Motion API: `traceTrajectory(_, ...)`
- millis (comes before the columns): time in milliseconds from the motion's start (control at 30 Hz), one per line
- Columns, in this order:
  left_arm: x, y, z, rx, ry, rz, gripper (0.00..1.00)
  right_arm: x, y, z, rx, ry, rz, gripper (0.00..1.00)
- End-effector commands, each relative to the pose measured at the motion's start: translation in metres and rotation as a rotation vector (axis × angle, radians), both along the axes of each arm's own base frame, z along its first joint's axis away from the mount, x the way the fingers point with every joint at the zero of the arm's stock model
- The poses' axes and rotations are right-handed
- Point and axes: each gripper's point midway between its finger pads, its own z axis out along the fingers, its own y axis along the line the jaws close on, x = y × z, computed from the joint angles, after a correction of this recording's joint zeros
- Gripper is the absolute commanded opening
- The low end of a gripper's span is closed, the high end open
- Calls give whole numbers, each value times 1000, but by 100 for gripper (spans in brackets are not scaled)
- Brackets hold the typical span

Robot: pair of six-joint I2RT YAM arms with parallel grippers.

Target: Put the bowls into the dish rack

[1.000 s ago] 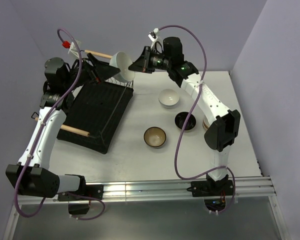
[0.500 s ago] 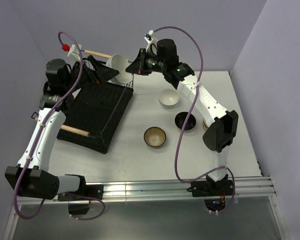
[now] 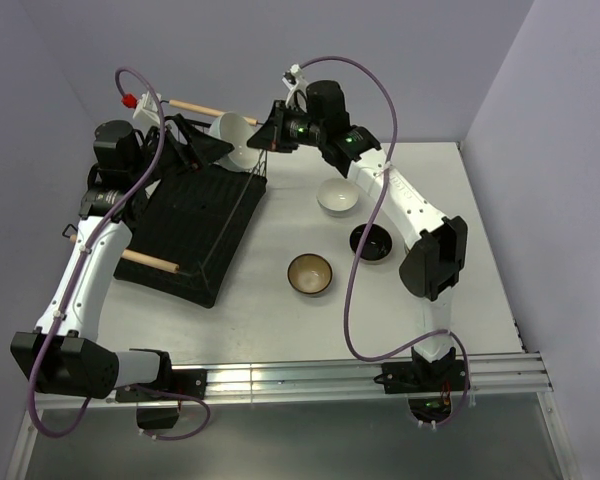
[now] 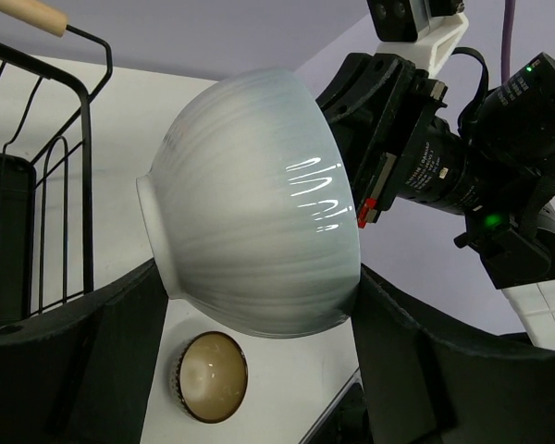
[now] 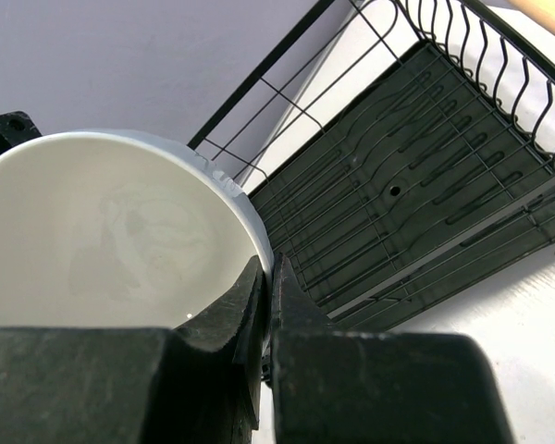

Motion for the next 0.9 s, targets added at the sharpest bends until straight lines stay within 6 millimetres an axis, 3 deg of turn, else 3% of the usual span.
traceTrajectory(0, -12, -11, 22, -35, -66, -56, 20, -5, 16, 26, 40, -82, 19, 0)
traceTrajectory(33, -12, -11, 22, -30, -65, -55, 13, -5, 17, 25, 39, -82, 24, 6)
traceTrajectory(67, -10, -9, 20, -26, -60, -40, 0, -5, 18, 26, 38, -85, 32, 12)
traceTrajectory(100, -9, -7, 18, -22, -49, -31, 0, -5, 18, 24, 39, -75, 31, 19)
traceTrajectory(133, -8, -6, 18, -23, -47, -25, 0, -5, 19, 23, 41, -75, 33, 33)
traceTrajectory(233, -4, 5, 17, -36, -28, 3, 0, -5, 19, 22, 41, -70, 33, 54)
traceTrajectory(333, 2, 22, 14, -43, -18, 56, 0, -4, 20, 21, 43, -66, 30, 68)
traceTrajectory(467, 6, 37, 5, -44, 10, 102, 0, -4, 22, 20, 51, -58, 37, 76)
traceTrajectory(500, 6, 39, 1, -45, 21, 105, 0, -3, 21, 20, 53, -55, 33, 83)
traceTrajectory(567, 10, 49, -6, -35, 45, 132, 0, -3, 21, 20, 53, -51, 30, 89)
traceTrajectory(633, 16, 68, -6, -5, 37, 185, 0, -3, 20, 21, 45, -55, 24, 98)
traceTrajectory(867, 18, 132, -39, 327, 136, 393, 0, -4, 1, 25, 4, -85, -4, 100)
